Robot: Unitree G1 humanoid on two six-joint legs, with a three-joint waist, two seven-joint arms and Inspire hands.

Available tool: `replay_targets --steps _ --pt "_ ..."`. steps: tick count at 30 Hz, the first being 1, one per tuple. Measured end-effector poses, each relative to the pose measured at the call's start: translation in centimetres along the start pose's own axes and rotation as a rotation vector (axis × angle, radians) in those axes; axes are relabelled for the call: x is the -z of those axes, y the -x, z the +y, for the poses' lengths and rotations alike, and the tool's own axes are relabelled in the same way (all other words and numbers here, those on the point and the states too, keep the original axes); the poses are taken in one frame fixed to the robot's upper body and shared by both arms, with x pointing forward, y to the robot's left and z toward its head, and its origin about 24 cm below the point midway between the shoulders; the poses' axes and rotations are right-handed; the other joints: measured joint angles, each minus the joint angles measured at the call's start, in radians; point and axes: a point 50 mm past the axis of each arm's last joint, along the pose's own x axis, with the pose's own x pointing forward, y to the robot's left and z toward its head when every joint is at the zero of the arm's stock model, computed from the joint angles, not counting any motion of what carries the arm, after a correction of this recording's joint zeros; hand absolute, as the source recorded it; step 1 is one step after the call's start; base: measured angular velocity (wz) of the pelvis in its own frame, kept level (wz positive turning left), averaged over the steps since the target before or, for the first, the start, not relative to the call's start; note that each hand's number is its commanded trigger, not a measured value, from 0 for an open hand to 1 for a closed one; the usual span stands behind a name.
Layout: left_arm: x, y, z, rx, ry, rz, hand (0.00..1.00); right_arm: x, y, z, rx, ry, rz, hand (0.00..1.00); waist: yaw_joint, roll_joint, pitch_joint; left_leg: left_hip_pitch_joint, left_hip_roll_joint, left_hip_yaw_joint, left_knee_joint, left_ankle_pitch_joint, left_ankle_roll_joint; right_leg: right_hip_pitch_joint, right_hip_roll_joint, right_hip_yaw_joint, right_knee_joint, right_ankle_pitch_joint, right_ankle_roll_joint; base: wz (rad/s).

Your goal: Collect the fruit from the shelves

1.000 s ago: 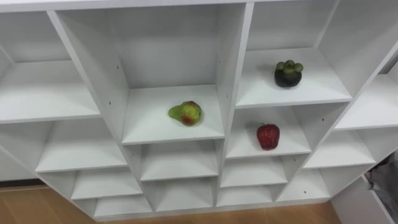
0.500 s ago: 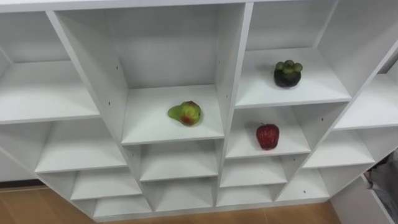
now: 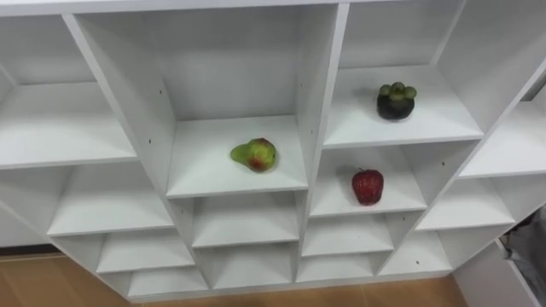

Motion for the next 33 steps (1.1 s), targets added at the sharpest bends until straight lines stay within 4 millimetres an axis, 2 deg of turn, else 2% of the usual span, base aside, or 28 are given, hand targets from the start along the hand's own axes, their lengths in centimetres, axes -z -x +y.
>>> replay_targets --steps 5,7,8,10,14,25,29,33 --pt "-0.2 0.0 -0.2 0.013 -0.017 -0.025 1.0 -2.9 0.6 0.2 0.015 0.072 -0.191 0.0 -0.004 -0.003 -0.0028 -0.003 0.0 0.017 0.0 0.0 0.0 -0.015 -0.001 0.008 0.012 0.0 0.0 -0.1" --pt "-0.4 0.1 -0.2 0.011 -0.017 -0.039 1.0 -5.0 1.2 0.2 0.029 0.109 -0.318 0.0 -0.006 -0.003 -0.0047 -0.002 0.0 0.019 0.0 0.0 0.0 -0.018 0.001 0.018 0.014 0.001 0.001 -0.06" --pt "-0.4 0.1 -0.2 0.012 -0.017 -0.04 1.0 -5.5 1.3 0.3 0.033 0.113 -0.343 0.0 -0.006 -0.001 -0.0036 -0.001 0.0 0.019 0.0 0.0 0.0 -0.018 0.001 0.021 0.014 0.001 0.001 0.0" --pt "-0.4 0.1 -0.3 0.021 -0.03 -0.047 1.0 -7.1 2.1 0.3 0.056 0.126 -0.44 0.0 -0.005 -0.004 -0.0036 -0.003 0.0 0.019 -0.001 0.0 0.0 -0.02 0.001 0.02 0.014 0.001 0.001 0.0" --pt "-0.2 0.2 -0.5 0.031 -0.044 -0.046 1.0 -10.2 3.9 0.0 0.097 0.08 -0.627 0.0 -0.008 0.007 -0.0023 -0.011 0.0 0.019 -0.001 -0.001 0.001 -0.027 0.0 0.018 0.015 0.002 0.002 0.0" --pt "-0.5 0.2 -0.9 0.067 -0.045 -0.073 1.0 -15.4 7.2 -0.4 0.127 -0.019 -0.909 0.0 -0.004 0.042 -0.0075 -0.032 0.0 0.02 -0.001 -0.001 0.001 -0.047 0.001 0.026 0.014 0.007 0.002 -0.01" --pt "-0.5 0.2 -1.1 0.094 -0.064 -0.073 1.0 -17.4 8.9 -0.3 0.139 -0.047 -1.027 0.0 -0.003 0.036 -0.005 -0.031 0.0 0.02 -0.001 0.0 0.001 -0.044 0.001 0.027 0.013 0.007 0.002 0.0" --pt "-0.5 0.2 -1.4 0.107 -0.074 -0.074 1.0 -18.0 9.8 0.6 0.128 -0.054 -1.083 0.0 -0.001 0.023 -0.0013 -0.029 0.0 0.02 -0.001 -0.001 0.001 -0.044 0.002 0.027 0.013 0.007 0.002 0.0"
